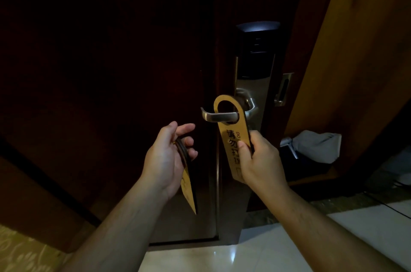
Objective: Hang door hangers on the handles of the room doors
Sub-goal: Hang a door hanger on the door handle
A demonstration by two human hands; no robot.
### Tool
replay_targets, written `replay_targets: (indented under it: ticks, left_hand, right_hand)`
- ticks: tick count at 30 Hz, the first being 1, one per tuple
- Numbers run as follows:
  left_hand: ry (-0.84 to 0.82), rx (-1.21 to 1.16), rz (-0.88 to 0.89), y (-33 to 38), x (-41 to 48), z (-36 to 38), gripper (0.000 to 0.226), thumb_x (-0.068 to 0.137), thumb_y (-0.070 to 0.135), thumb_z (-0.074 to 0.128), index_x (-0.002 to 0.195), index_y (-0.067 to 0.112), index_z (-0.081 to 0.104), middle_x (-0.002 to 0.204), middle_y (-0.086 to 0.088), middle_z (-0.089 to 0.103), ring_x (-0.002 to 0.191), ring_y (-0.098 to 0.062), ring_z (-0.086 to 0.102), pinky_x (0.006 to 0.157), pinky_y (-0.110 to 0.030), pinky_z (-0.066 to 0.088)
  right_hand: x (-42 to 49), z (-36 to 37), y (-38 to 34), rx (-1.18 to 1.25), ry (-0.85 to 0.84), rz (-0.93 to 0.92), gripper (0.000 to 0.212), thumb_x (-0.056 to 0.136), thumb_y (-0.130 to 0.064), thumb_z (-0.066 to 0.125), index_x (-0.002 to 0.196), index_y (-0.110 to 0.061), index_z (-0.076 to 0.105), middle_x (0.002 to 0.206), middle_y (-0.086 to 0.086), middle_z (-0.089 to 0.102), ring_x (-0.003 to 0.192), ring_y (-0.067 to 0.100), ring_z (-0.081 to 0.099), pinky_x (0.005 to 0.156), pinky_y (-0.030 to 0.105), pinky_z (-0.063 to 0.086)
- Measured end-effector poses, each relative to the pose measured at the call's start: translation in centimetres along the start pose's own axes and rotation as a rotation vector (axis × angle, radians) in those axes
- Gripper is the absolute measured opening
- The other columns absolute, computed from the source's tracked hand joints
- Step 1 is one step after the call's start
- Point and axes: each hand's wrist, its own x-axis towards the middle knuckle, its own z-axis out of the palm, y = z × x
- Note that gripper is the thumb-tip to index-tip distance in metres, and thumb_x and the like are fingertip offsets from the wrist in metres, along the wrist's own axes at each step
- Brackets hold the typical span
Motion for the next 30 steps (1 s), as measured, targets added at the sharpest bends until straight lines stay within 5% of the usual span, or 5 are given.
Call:
replay_targets:
  ticks: [5, 9, 22, 26, 30]
  left_hand:
    - [0.004, -0.011, -0.013, -0.8, 0.3, 0.6, 0.043, 0.098, 0.043, 0.044, 0.115, 0.011, 0.069, 0.085, -0.003, 0.053, 0.072, -0.016, 0.050, 0.077, -0.036, 0.044]
    - [0.000, -0.013, -0.016, -1.2, 0.5, 1.7, 0.043, 0.098, 0.043, 0.044, 0.114, 0.012, 0.069, 0.086, -0.003, 0.053, 0.072, -0.016, 0.050, 0.079, -0.037, 0.044]
    - [-0.002, 0.027, -0.018, -2.1, 1.3, 4.7, 0.035, 0.095, 0.048, 0.052, 0.098, 0.017, 0.068, 0.073, 0.004, 0.054, 0.062, -0.011, 0.050, 0.080, -0.038, 0.044]
    - [-0.015, 0.045, -0.027, -2.1, 1.6, 4.6, 0.039, 0.093, 0.053, 0.052, 0.095, 0.017, 0.066, 0.071, 0.004, 0.052, 0.060, -0.010, 0.049, 0.084, -0.038, 0.045]
    - [0.012, 0.061, -0.017, -2.2, 2.0, 4.5, 0.043, 0.092, 0.055, 0.052, 0.099, 0.014, 0.065, 0.071, 0.004, 0.052, 0.060, -0.010, 0.049, 0.084, -0.039, 0.047]
  right_hand:
    - [1.0, -1.3, 1.4, 0.089, -0.036, 0.135, 0.010, 0.099, -0.031, 0.049, 0.105, -0.037, 0.053, 0.095, -0.014, 0.059, 0.081, 0.000, 0.056, 0.063, 0.017, 0.044]
    - [1.7, -2.7, 2.4, 0.186, -0.104, 0.258, 0.010, 0.101, -0.034, 0.045, 0.098, -0.040, 0.052, 0.092, -0.008, 0.064, 0.081, 0.005, 0.060, 0.065, 0.026, 0.052]
    - [4.7, -3.4, 4.0, 0.314, -0.324, 0.451, 0.043, 0.100, -0.047, 0.040, 0.133, -0.020, 0.051, 0.106, -0.011, 0.054, 0.102, 0.007, 0.049, 0.068, 0.021, 0.039]
    - [4.7, -3.3, 4.4, 0.321, -0.353, 0.477, 0.033, 0.096, -0.055, 0.042, 0.113, -0.030, 0.055, 0.111, -0.009, 0.058, 0.103, 0.011, 0.054, 0.080, 0.029, 0.044]
    - [4.6, -3.3, 4.6, 0.100, -0.230, 0.442, 0.039, 0.093, -0.060, 0.045, 0.109, -0.025, 0.055, 0.101, -0.005, 0.060, 0.086, 0.007, 0.057, 0.060, 0.023, 0.041]
